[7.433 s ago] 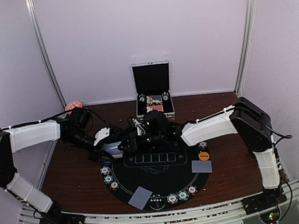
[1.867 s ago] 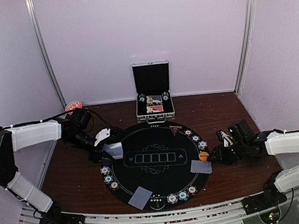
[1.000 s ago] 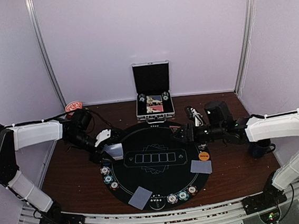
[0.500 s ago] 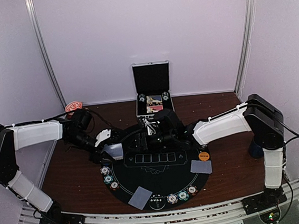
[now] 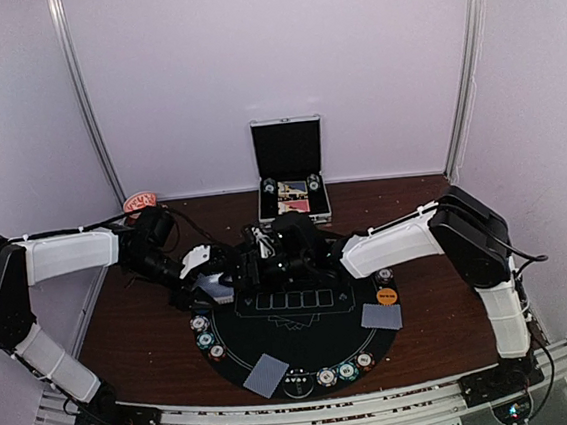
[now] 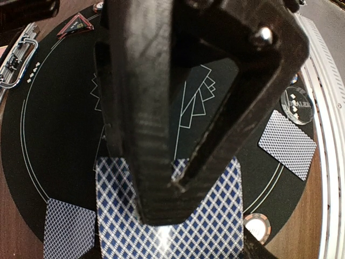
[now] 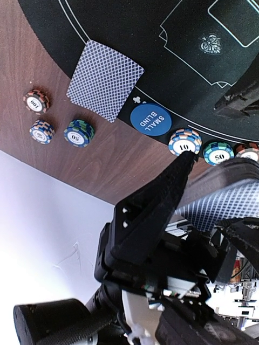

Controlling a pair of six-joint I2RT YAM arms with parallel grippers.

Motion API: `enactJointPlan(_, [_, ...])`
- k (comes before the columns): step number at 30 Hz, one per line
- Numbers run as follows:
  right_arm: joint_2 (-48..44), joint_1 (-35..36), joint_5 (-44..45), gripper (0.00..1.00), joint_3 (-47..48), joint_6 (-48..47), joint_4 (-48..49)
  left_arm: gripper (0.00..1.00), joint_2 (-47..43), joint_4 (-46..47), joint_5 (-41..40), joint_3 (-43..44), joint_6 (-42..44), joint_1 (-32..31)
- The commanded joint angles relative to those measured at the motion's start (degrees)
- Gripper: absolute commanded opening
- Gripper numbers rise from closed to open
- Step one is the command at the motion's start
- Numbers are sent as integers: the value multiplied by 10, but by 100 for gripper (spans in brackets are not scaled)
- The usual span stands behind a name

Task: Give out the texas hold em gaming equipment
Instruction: Pick up the poker card from the face-down deck piles.

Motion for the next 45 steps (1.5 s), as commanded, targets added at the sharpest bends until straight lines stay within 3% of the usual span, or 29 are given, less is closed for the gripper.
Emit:
enactJointPlan(1, [27, 6, -6, 64, 29, 7, 13, 59, -13, 11, 18, 2, 10, 2])
enactJointPlan(8, [54, 6, -1, 63, 48, 6, 2, 59, -14, 11, 18, 1, 11, 2])
enactJointPlan(17, [28, -9, 38, 43, 4, -3, -50, 59, -15, 11, 18, 1, 11, 2])
enactJointPlan(25, [0, -10, 36, 36, -19, -24, -68, 59, -11, 11, 17, 2, 11, 3])
enactJointPlan(31, [-28, -11, -24, 28, -41, 6, -8, 58, -8, 11, 17, 2, 12, 2])
enactJointPlan(38, [-54, -11, -63, 3, -73, 46, 66, 59, -7, 11, 16, 3, 12, 2])
enactJointPlan(45, [-73, -12, -95, 0, -108, 102, 153, 59, -8, 11, 15, 2, 12, 2])
